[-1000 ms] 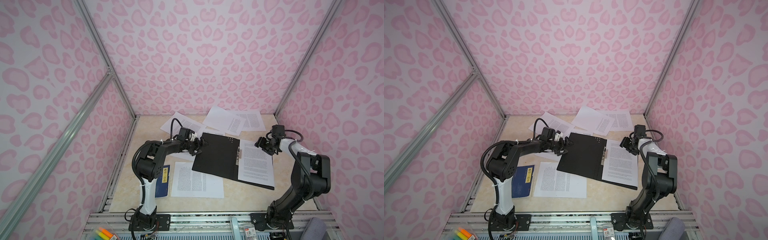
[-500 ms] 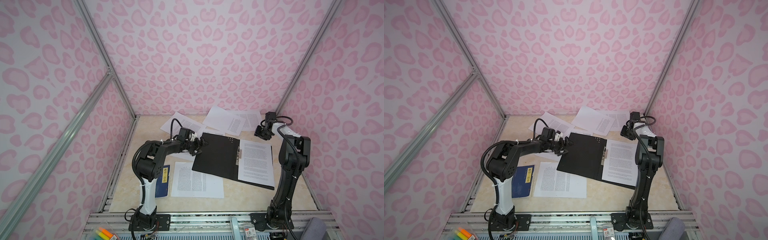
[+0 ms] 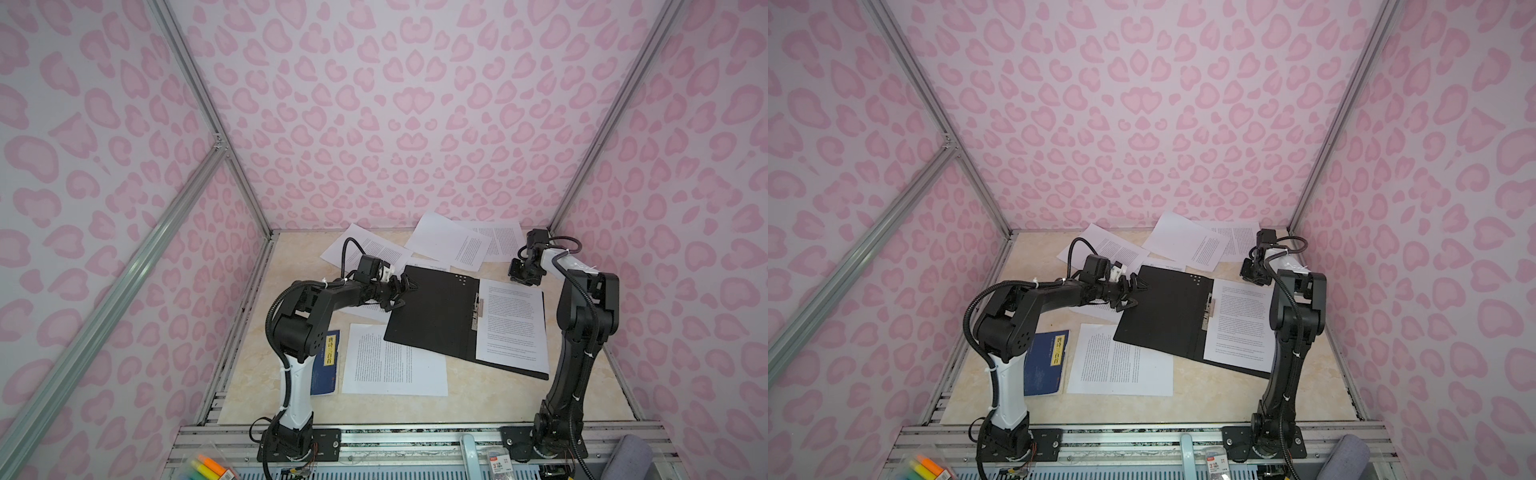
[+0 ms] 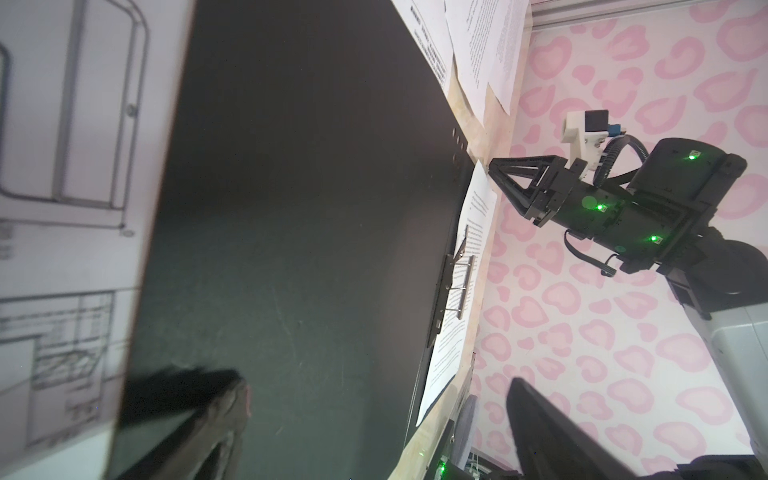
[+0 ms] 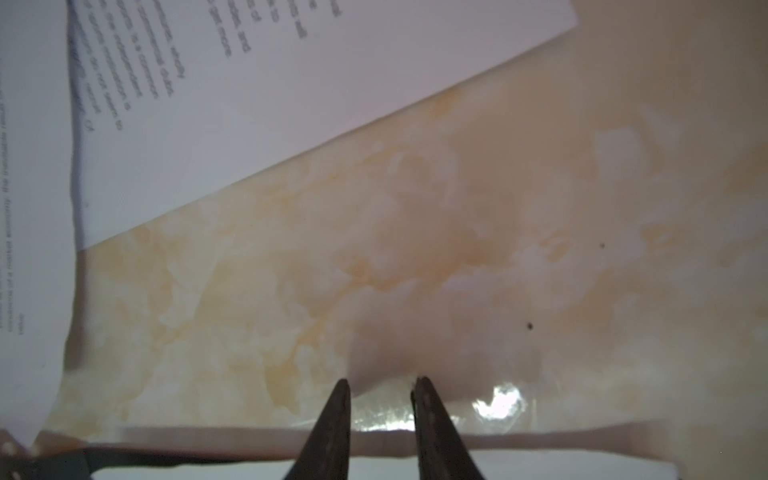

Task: Put the files into the folder
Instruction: 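Move the right gripper toward the far white sheets beyond the folder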

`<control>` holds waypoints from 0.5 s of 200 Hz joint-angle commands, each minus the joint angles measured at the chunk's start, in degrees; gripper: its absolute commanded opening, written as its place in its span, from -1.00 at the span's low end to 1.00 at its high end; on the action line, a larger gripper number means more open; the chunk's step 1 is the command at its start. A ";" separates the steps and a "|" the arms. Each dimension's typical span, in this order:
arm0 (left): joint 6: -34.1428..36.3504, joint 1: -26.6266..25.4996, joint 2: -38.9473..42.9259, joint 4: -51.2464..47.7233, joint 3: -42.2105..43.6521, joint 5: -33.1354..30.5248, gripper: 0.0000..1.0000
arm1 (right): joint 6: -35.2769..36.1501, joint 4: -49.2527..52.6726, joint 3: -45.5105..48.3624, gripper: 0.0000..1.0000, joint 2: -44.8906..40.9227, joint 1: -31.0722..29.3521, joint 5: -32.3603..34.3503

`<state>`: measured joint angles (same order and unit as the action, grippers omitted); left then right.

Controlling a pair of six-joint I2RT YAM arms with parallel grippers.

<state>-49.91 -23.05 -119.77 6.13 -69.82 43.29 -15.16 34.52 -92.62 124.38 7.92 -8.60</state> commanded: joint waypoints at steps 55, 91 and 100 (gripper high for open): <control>-1.52 -0.23 -2.31 -10.00 1.36 -6.99 0.97 | 0.99 4.81 0.38 -0.47 -1.17 0.04 -0.45; -1.71 -0.20 -2.58 -9.73 1.44 -6.77 0.97 | 0.33 4.26 0.18 -0.40 -1.51 0.16 -0.15; -1.74 -0.26 -2.58 -9.71 1.45 -6.65 0.97 | 0.01 3.87 0.15 -0.39 -1.66 0.33 -0.19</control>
<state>-51.37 -23.09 -120.57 8.60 -69.56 44.58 -14.44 37.85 -92.25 122.98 7.99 -9.04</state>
